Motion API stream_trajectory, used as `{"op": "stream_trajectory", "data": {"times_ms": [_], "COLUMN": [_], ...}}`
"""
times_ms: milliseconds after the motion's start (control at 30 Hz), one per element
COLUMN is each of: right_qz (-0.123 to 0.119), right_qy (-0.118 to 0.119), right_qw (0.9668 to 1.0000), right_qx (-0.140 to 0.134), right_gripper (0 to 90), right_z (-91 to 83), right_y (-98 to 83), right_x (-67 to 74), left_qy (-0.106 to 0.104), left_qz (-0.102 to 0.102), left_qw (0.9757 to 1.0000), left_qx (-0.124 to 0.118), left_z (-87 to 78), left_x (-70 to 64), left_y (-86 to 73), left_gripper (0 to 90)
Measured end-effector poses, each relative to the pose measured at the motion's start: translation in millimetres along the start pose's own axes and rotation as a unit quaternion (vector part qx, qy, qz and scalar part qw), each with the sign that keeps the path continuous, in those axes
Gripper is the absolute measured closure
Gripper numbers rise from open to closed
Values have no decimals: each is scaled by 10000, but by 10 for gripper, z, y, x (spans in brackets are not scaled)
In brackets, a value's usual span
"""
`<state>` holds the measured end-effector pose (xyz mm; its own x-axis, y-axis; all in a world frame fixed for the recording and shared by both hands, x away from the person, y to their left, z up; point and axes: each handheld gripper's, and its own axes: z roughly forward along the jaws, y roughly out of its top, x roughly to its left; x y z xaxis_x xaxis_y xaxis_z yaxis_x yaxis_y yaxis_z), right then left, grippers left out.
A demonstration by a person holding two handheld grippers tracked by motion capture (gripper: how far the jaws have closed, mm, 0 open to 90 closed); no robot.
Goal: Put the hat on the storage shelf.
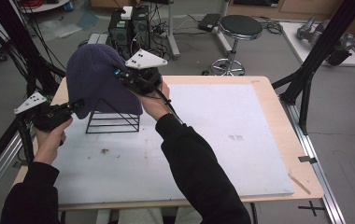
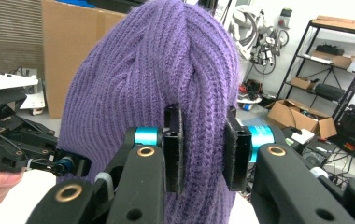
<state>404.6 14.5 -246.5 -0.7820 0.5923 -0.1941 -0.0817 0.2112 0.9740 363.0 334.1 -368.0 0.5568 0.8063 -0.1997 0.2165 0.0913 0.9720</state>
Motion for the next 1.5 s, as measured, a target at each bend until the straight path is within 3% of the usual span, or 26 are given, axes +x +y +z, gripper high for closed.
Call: {"op": "stream_trajectory", "data": {"times_ms": [333,600,1000,1167,1300,1500], "right_qz": [39,246,278,324,368,432], "right_qy": [-50,-113,-156,-160,-167,-164], "right_qw": [10000,9995,9989,9982,9972,9960], "right_qx": [74,131,343,477,627,764], "right_gripper": [740,740,736,734,732,729], "right_z": [-11,-16,37,95,134,172], "right_y": [5,-203,-396,-501,-624,-746], "right_x": [76,128,168,175,193,228], "left_qy": [57,102,173,240,303,393], "left_qz": [-10,16,-103,-126,-281,-321], "left_qw": [9999,9995,9989,9976,9952,9937], "left_qx": [92,284,425,643,886,995], "left_z": [-30,-20,11,52,79,77], "left_x": [-25,-4,47,75,104,115], "left_y": [-46,-157,-310,-393,-459,-502], "left_gripper": [818,815,810,806,786,788]}}
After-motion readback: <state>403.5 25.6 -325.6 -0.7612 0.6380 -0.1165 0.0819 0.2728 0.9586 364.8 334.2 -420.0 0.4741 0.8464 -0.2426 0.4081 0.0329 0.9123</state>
